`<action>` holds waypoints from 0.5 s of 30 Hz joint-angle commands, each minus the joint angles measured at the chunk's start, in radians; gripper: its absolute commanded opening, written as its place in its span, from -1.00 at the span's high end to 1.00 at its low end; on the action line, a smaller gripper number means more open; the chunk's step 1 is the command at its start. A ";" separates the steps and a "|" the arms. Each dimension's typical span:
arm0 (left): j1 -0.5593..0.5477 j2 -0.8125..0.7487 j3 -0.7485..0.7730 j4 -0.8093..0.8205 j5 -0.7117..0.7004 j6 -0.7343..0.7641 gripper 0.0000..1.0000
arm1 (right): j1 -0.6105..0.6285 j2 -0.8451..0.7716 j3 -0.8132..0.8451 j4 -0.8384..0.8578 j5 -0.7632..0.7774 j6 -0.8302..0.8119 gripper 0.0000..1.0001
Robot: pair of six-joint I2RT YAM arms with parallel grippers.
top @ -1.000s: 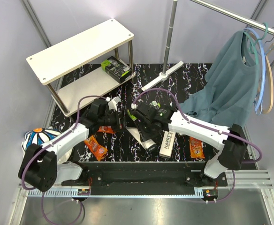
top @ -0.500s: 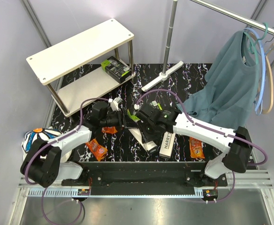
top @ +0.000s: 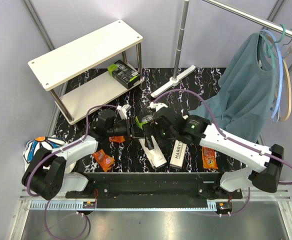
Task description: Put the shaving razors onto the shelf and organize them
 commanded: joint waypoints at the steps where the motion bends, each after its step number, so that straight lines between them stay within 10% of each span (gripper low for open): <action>1: 0.001 -0.054 0.011 0.079 0.057 0.022 0.52 | 0.006 -0.112 -0.022 0.070 0.099 0.051 -0.99; 15: 0.233 -0.197 0.002 0.499 0.281 -0.221 0.48 | -0.065 -0.439 -0.373 0.447 -0.115 0.295 -1.00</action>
